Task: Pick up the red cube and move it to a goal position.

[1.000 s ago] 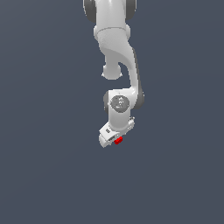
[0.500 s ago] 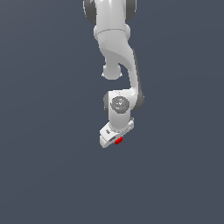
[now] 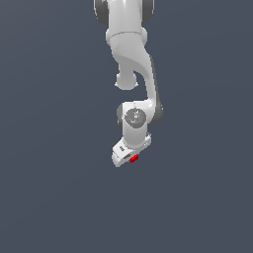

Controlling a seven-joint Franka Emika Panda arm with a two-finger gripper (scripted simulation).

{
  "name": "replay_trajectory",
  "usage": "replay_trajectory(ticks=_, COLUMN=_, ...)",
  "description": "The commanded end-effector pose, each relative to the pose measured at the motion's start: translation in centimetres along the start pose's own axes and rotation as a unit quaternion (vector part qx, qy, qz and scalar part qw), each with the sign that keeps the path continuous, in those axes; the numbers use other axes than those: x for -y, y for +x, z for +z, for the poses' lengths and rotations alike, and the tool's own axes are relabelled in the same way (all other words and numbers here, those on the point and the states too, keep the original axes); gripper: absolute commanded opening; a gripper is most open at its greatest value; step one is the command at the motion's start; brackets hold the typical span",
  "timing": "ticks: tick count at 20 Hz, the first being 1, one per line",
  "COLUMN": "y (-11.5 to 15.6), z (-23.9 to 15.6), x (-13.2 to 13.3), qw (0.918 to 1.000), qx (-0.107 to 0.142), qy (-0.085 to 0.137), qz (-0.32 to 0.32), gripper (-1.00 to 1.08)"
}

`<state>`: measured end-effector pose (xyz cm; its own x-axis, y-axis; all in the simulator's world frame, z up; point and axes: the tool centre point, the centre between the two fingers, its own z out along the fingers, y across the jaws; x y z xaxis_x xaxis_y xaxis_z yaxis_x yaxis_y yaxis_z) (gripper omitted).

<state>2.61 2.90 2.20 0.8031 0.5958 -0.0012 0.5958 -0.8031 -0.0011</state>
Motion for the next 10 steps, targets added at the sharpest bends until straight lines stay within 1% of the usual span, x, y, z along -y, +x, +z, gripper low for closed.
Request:
replay_trajectory(ticks=1, y=0.0, z=-0.6, x=-0.1, qw=1.0, qx=-0.001, qy=0.0, qz=0.0, gripper=-1.0)
replay_trajectory(ticks=5, y=-0.1, z=-2.4, x=-0.5, qw=1.0, qx=-0.001, qy=0.0, qz=0.0, gripper=-1.0)
replay_trajectory(ticks=10, y=-0.3, z=-6.2, x=-1.2, qw=1.0, qx=0.0, qy=0.0, qz=0.0, gripper=-1.0)
